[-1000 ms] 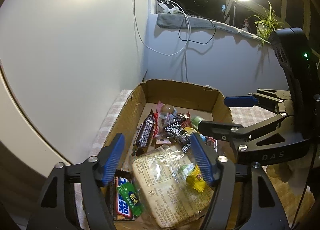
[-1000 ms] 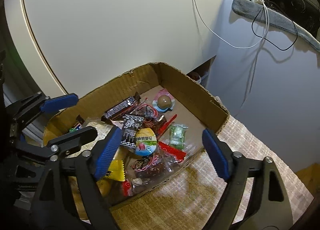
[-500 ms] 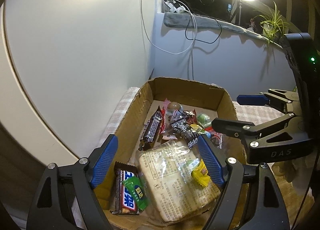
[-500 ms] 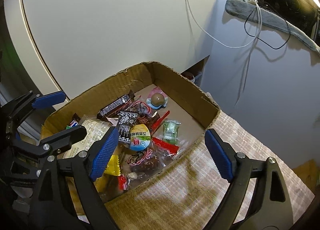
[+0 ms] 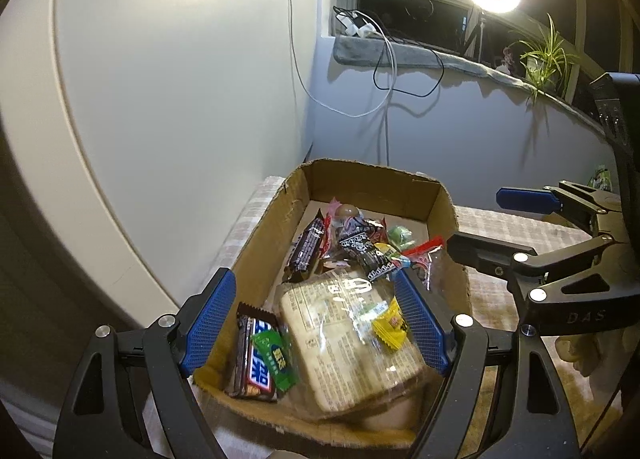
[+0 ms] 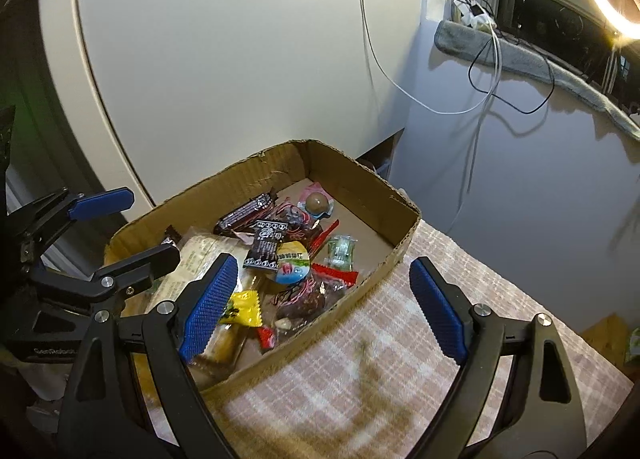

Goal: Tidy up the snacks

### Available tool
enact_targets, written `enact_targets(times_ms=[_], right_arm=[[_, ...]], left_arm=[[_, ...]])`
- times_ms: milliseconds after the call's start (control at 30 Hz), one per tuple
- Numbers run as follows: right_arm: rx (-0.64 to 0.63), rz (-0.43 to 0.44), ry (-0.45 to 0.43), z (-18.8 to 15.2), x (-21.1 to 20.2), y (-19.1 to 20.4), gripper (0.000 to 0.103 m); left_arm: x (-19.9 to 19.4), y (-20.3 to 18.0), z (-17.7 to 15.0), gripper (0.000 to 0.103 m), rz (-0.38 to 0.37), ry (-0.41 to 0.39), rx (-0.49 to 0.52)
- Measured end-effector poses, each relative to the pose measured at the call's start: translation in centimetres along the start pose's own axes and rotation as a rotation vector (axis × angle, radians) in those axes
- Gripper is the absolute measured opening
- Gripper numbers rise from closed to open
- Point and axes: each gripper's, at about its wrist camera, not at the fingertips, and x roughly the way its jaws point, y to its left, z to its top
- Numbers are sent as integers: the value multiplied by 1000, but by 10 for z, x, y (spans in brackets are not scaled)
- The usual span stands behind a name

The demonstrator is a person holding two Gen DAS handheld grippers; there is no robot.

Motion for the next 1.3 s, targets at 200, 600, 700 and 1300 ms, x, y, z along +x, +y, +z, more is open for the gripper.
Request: enact_targets(times_ms=[200,600,700,1300], right_arm=[[-9,-20,-25,-9,-24,8,102],[-11,-67,-81,-29,-68,17,103],[6,-77,-93,-37,-81,17,103],[53,-138,-87,-79,-112,14,103]], left_arm=[[-18,-4,-8,82,12,-18,-10],[-49,-15,-24,82,53,-41,-6],[-58,-18,-31,82,62,-47,-14],[-85,-37,-48,83,40,-54,-42]])
